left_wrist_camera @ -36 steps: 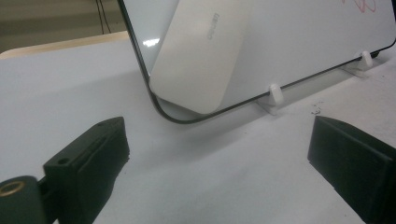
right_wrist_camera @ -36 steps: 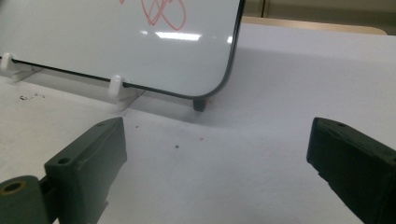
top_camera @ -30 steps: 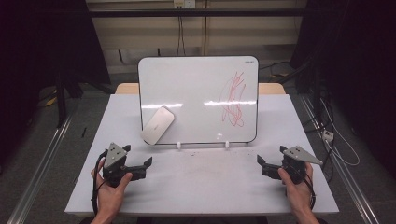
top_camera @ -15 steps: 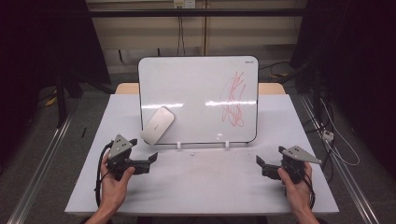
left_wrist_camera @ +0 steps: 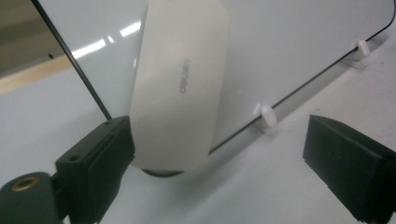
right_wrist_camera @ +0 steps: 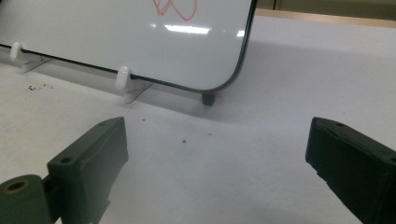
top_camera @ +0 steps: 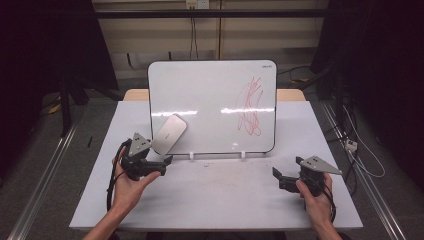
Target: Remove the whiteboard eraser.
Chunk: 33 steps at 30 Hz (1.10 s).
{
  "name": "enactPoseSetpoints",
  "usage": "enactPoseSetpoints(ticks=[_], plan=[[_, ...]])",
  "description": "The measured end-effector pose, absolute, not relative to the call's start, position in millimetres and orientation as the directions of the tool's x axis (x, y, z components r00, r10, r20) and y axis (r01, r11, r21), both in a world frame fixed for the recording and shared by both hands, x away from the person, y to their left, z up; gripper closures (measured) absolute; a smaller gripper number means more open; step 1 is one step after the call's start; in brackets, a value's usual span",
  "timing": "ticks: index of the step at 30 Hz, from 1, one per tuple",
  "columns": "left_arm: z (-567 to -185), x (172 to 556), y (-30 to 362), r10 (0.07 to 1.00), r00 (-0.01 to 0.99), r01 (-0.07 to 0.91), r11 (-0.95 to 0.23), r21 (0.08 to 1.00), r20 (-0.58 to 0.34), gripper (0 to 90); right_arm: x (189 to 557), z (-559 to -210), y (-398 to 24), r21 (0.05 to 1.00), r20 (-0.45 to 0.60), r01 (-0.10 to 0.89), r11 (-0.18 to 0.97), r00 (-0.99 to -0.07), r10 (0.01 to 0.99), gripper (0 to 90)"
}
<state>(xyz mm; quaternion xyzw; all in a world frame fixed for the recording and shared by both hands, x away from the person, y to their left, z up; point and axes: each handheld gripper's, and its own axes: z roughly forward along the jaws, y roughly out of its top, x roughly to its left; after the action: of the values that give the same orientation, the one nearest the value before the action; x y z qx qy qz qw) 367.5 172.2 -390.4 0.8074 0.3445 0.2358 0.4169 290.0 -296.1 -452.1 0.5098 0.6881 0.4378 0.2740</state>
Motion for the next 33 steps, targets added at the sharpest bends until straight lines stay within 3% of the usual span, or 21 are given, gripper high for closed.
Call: enactPoseSetpoints(ticks=[13, 20, 33], plan=[[-377.9, 387.3, 151.2, 0.728, 0.639, 0.246, -0.498, 0.832, 0.247, 10.2, 291.6, -450.8, -292.9, 0.884, 0.067, 0.457, 0.103, -0.339, 0.938, 5.9], [-380.0, 405.8, 138.6, 0.721, 0.614, 0.243, -0.559, 0.793, 0.320, 12.1, 293.8, -451.4, -290.4, 0.880, 0.064, 0.463, 0.110, -0.344, 0.937, 5.9], [-400.6, 413.1, 137.8, 0.731, 0.598, 0.293, -0.581, 0.759, 0.329, 19.0, 292.7, -450.9, -290.0, 0.881, 0.060, 0.460, 0.114, -0.347, 0.936, 6.0]])
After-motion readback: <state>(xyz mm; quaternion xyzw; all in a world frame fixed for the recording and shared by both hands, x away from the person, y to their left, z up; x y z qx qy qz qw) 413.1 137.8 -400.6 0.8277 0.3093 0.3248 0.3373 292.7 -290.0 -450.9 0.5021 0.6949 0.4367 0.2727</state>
